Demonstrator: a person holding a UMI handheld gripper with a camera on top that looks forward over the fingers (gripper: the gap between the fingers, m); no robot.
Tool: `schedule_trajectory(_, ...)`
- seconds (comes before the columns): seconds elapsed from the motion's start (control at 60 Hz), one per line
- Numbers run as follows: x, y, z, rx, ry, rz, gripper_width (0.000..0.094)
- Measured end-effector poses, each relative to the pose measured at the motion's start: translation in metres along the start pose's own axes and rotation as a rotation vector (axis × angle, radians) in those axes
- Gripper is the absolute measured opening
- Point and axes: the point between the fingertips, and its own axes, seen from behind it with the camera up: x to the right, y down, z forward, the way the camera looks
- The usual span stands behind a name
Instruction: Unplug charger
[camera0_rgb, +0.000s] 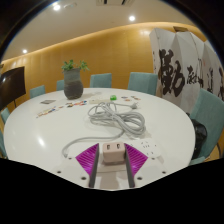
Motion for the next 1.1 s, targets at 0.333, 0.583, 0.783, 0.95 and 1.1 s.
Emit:
schedule_trajectory(0.333,0.006,-0.007,0.002,0.046,0.047,-0.056,0.019)
schedule_trajectory(0.583,0.006,-0.011,0.002,0.052,0.018,-0.005,0.0189)
schedule_trajectory(0.783,0.027,-0.172,-0.081,0.517,0.127,-0.061,0.0183)
schedule_trajectory(0.95,0.051,-0.267,-0.123,0.569,0.062,-0.053,0.0182)
schedule_trajectory(1.1,0.109,-0.223,-0.07,0.39,0.111,-0.059,0.0192)
